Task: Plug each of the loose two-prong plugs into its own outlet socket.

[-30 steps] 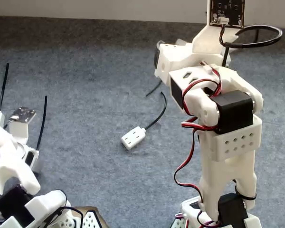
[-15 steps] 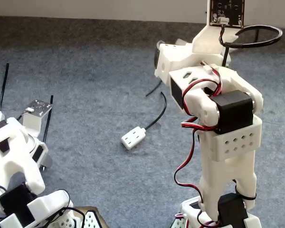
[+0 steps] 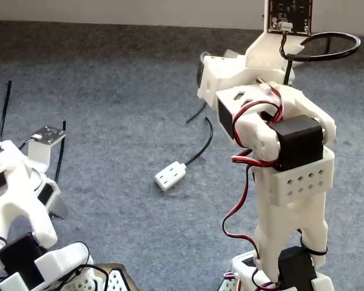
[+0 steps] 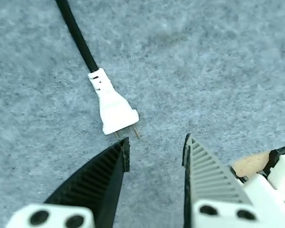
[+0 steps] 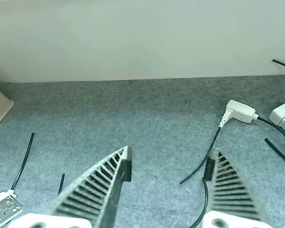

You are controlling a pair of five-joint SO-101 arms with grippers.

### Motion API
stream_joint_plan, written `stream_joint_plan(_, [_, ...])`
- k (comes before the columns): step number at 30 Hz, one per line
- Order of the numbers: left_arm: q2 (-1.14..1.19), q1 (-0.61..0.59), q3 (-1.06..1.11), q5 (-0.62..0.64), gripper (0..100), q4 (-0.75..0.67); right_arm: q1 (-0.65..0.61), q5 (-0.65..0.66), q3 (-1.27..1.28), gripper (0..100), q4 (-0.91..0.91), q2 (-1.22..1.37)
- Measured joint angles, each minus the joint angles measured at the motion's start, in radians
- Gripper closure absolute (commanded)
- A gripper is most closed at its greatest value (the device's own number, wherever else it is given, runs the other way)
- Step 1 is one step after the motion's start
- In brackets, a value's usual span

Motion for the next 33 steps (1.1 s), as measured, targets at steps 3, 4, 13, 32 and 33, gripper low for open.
stream_joint_plan(3, [0.0, 0.0, 0.048, 0.041, 80, -0.1, 0.0, 0.0, 0.0, 74.8, 0.0, 0.0])
stream_joint_plan(4, [0.0, 0.0, 0.06, 0.074, 80, -0.133, 0.0, 0.0, 0.0, 74.8, 0.0, 0.0])
stream_joint_plan(13, [-0.003, 0.044, 0.146, 0.193, 80, -0.245, 0.0, 0.0, 0.0, 74.8, 0.0, 0.0])
stream_joint_plan(32, [-0.014, 0.025, 0.295, 0.206, 80, -0.431, 0.0, 0.0, 0.0, 74.8, 0.0, 0.0])
stream_joint_plan(33, [-0.014, 0.023, 0.301, 0.206, 80, -0.44, 0.0, 0.0, 0.0, 74.8, 0.0, 0.0])
